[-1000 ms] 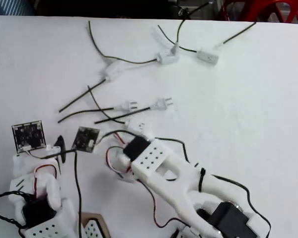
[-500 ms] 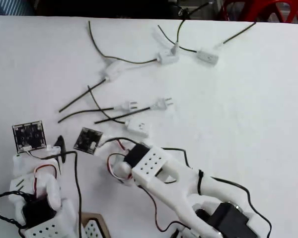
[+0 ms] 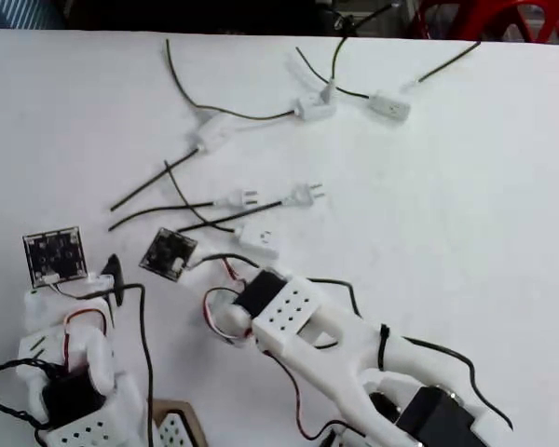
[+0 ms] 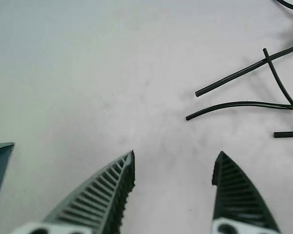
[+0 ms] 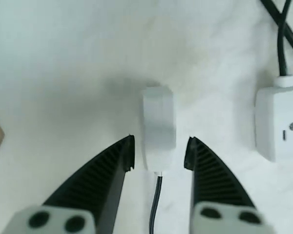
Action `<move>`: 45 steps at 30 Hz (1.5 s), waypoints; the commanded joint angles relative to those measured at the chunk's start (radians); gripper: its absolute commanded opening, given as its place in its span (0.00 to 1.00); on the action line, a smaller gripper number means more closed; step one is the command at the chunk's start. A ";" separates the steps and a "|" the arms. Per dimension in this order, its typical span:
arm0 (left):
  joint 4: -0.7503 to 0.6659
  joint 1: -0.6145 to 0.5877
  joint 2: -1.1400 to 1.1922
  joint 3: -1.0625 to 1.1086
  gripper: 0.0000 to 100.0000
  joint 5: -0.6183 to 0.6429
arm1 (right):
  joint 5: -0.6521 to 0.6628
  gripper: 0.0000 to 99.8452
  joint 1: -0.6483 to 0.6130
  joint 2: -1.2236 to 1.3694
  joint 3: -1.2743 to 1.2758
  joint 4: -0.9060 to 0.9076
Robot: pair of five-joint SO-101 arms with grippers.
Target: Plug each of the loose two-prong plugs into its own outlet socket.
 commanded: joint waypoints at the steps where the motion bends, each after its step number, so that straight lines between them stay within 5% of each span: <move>1: 0.002 0.016 -0.010 -0.003 0.26 0.003 | -0.008 0.16 0.047 0.030 0.000 -0.073; 11: 0.002 0.016 -0.010 -0.003 0.26 0.003 | -0.006 0.16 0.237 0.139 -0.057 -0.183; 27: 0.002 0.016 -0.010 -0.003 0.26 0.003 | -0.014 0.16 0.318 -0.068 -0.164 -0.128; 45: 0.002 0.016 -0.010 -0.003 0.26 0.003 | 0.181 0.16 0.335 0.463 -0.582 -0.128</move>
